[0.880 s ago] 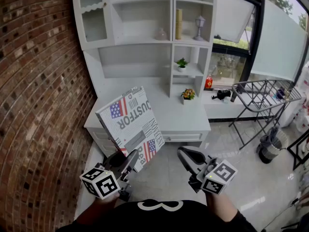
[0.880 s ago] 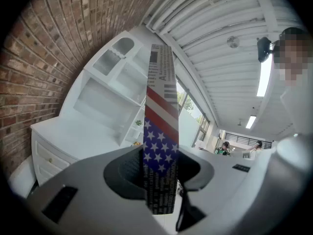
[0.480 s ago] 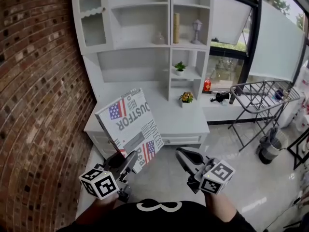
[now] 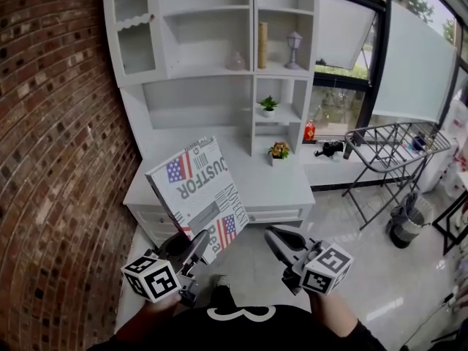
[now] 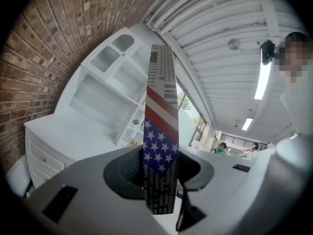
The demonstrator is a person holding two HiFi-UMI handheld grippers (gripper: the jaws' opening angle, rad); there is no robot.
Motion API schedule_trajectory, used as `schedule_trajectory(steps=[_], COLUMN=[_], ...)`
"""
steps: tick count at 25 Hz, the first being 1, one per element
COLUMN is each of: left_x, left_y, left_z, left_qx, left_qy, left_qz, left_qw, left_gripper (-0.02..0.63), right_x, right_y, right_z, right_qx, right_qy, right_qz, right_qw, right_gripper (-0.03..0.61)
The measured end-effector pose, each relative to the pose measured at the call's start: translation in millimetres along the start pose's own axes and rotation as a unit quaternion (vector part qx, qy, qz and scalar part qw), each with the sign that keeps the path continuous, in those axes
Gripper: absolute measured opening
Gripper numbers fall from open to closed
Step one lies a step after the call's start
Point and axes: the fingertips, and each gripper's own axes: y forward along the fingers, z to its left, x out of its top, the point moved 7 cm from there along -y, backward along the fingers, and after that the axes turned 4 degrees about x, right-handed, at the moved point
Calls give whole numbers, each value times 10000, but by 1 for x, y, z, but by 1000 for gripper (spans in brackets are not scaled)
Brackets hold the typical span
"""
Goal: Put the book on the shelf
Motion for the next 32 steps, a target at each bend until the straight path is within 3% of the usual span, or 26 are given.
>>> schedule_trajectory(steps=[12,26,32], left_x=[23,86,122], left_y=[48,174,219], left_z=[65,190,231], left_qx=[-153,-378,-521], left_qy=[-172,-369,-297], left_qz=[-5,268,182], left_qw=[9997,9982,9980], left_gripper=[150,150,150], right_x=[-2,3,19], right_y=[65,184,232], right_z=[-47,-174,-217], right_qx=[-42,-495,-568], right_qy=[-15,344,290], right_qz=[219,269,284], right_qw=[9998,9978,9976], right_gripper=[8,8,8])
